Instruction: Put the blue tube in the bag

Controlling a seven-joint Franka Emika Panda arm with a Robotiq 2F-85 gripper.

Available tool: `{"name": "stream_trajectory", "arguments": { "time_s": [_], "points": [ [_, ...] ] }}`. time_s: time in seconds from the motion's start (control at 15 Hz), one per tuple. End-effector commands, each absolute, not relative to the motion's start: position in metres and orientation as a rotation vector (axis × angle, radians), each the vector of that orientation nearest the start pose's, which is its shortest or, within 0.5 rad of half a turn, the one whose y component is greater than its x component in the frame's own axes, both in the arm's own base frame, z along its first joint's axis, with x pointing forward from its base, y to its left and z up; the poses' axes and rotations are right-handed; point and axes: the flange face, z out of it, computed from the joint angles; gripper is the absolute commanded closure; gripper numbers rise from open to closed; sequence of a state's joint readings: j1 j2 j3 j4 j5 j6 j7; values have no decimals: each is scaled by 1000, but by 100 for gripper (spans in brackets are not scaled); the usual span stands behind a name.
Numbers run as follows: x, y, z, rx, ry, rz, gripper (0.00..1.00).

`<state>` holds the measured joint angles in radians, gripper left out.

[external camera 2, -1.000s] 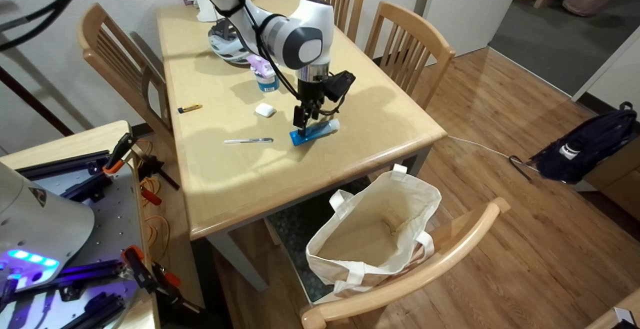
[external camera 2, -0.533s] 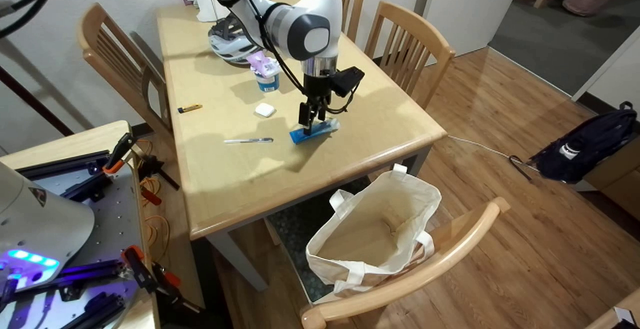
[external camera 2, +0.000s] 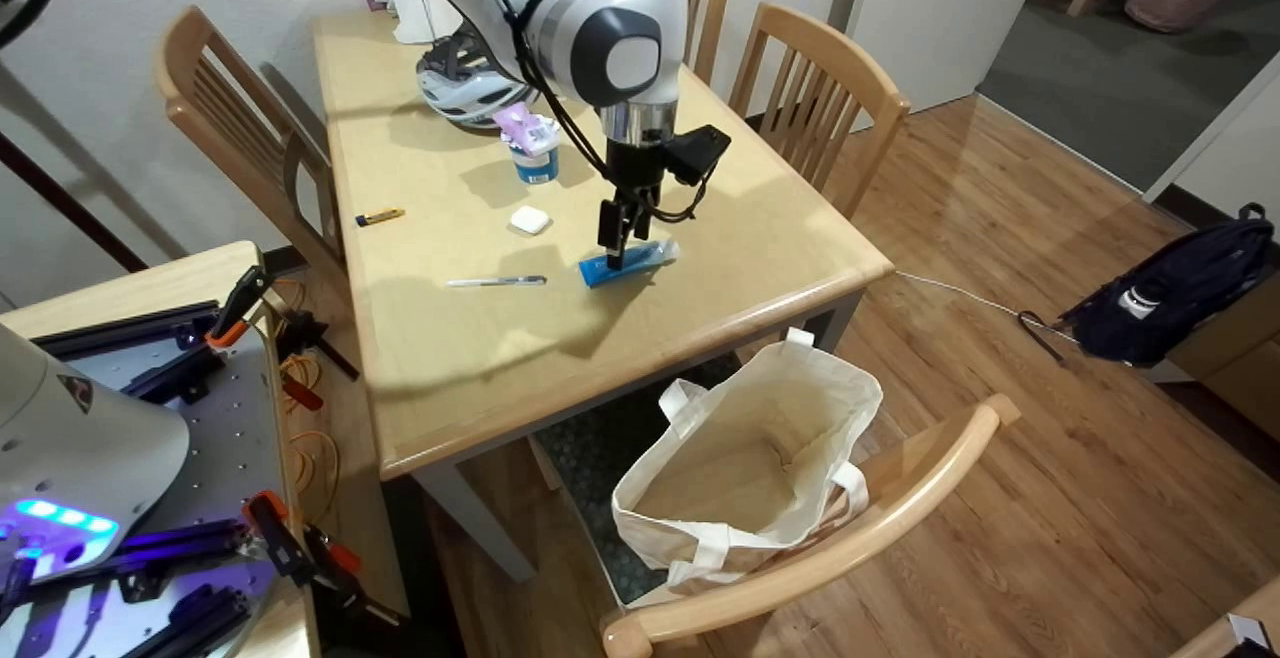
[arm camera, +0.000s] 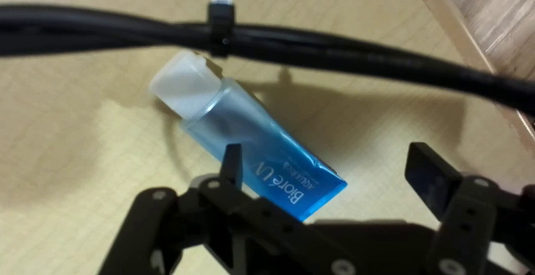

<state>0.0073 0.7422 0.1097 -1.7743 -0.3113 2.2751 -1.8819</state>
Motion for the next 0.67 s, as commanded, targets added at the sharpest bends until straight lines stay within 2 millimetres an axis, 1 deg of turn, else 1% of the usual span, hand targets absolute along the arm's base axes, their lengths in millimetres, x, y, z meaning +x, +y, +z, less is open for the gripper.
{"name": "stream_trajectory", "arguments": {
  "time_s": [0.0,0.2,0.33,0.4,0.53,0.6],
  "points": [
    [627,73,124,1324,2936,-259,0],
    [636,84,123,1235,2936,-28,0],
    [636,87,119,1156,2966,95,0],
    [638,92,121,1226,2938,-36,0],
    [638,91,118,1191,2956,23,0],
    [637,89,119,1180,2954,-9,0]
  ]
}}
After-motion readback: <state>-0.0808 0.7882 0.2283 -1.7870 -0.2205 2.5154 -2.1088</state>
